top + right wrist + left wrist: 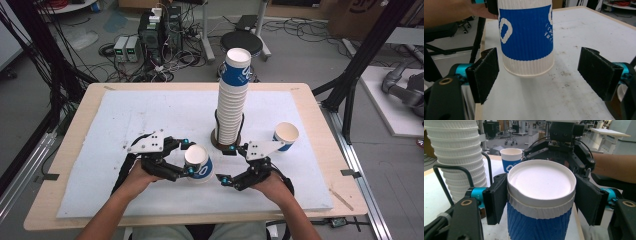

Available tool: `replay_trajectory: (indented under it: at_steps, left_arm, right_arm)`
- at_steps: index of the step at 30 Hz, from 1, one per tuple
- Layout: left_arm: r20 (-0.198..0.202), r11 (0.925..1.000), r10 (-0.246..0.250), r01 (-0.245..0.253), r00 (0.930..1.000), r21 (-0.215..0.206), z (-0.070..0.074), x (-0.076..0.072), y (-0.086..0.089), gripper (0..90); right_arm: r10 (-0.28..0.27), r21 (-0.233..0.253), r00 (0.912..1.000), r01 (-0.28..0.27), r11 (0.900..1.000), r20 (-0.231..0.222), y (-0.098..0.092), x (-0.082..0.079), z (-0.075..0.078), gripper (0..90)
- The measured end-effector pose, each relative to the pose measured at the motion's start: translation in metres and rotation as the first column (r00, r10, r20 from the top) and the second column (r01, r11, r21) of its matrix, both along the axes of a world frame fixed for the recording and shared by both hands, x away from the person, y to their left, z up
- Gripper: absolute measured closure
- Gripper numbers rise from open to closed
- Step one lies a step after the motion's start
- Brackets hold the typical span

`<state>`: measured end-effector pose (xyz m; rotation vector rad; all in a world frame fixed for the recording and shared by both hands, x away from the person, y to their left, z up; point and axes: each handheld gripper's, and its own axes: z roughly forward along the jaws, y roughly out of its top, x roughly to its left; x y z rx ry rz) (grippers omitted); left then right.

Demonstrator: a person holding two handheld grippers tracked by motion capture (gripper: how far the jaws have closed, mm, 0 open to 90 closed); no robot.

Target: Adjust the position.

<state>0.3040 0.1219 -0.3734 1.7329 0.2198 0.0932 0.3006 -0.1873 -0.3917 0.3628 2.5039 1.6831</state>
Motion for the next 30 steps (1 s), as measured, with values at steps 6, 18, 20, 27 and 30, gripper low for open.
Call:
replay_trajectory:
  at_steps: [6, 18, 20, 27, 30]
  left_arm:
    - [0.004, 0.9998, -0.019, 0.019, 0.9998, 0.003, 0.001, -0.001, -0.006, 30.8]
    - [0.001, 0.9973, -0.068, 0.068, 0.9977, -0.029, 0.003, -0.004, -0.021, 30.9]
    - [-0.001, 0.9965, -0.073, 0.073, 0.9973, -0.042, 0.004, -0.004, -0.021, 30.9]
    - [-0.005, 0.9945, -0.077, 0.077, 0.9970, -0.071, 0.006, -0.006, -0.022, 30.9]
    - [-0.009, 0.9940, -0.081, 0.080, 0.9967, -0.074, 0.006, -0.006, -0.022, 31.0]
  right_arm:
    - [0.034, 0.001, 0.9994, -0.034, 0.999, -0.009, 0.006, 0.001, -0.002, 17.8]
    - [0.086, -0.018, 0.9963, -0.086, 0.996, -0.006, 0.023, -0.003, -0.008, 17.8]
    - [0.090, -0.021, 0.9959, -0.090, 0.996, -0.006, 0.025, -0.004, -0.008, 17.8]
    - [0.093, -0.014, 0.9955, -0.094, 0.996, -0.013, 0.024, -0.005, -0.010, 17.9]
    - [0.104, -0.007, 0.9945, -0.104, 0.995, -0.016, 0.023, -0.005, -0.010, 20.0]
